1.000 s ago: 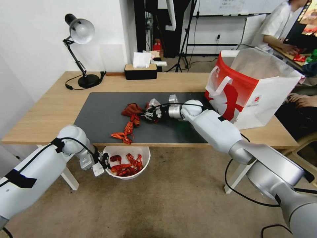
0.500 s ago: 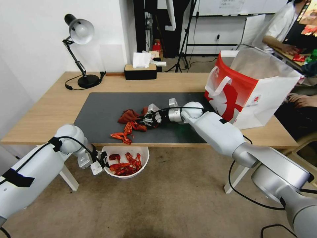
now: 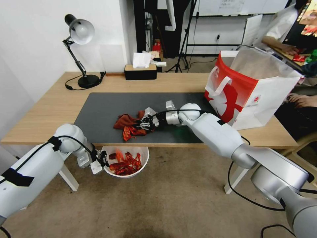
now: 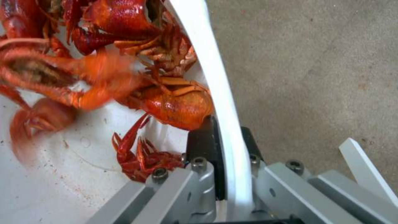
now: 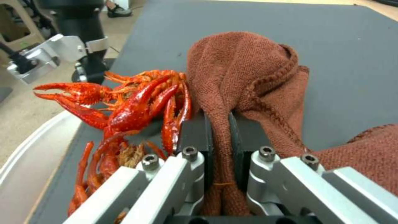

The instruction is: Sweep shrimp from table into container with towel, then put container into takeout bag.

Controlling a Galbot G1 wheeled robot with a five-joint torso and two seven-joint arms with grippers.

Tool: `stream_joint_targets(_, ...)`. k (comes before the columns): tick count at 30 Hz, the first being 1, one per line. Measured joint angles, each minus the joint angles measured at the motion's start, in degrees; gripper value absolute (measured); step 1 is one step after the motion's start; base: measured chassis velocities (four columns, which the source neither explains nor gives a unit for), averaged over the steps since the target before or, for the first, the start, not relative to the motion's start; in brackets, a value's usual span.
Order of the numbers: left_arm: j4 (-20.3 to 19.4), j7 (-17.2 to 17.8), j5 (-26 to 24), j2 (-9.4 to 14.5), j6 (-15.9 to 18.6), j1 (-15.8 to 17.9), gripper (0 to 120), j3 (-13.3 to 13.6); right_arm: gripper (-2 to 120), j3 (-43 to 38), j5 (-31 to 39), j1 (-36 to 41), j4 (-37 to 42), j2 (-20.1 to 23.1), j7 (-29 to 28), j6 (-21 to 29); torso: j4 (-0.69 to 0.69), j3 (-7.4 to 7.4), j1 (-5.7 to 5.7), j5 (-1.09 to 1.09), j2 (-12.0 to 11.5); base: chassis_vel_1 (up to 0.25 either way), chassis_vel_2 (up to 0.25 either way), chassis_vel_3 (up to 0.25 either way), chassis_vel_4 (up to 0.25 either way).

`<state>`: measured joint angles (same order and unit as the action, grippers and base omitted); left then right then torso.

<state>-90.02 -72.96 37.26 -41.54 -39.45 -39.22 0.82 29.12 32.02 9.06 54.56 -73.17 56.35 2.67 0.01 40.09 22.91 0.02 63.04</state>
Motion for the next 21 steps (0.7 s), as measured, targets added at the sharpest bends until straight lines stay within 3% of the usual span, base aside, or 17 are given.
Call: stream_joint_targets(21, -0.1, 0.0, -0.5, 0.1, 0.1, 0.4, 0, 0.5, 6, 3.8, 1.5, 4.5, 15.3, 5.7, 0.1, 1.6, -0.01, 0.03, 0.00, -0.03, 0.0, 0.000, 0.000, 0.000, 0.000)
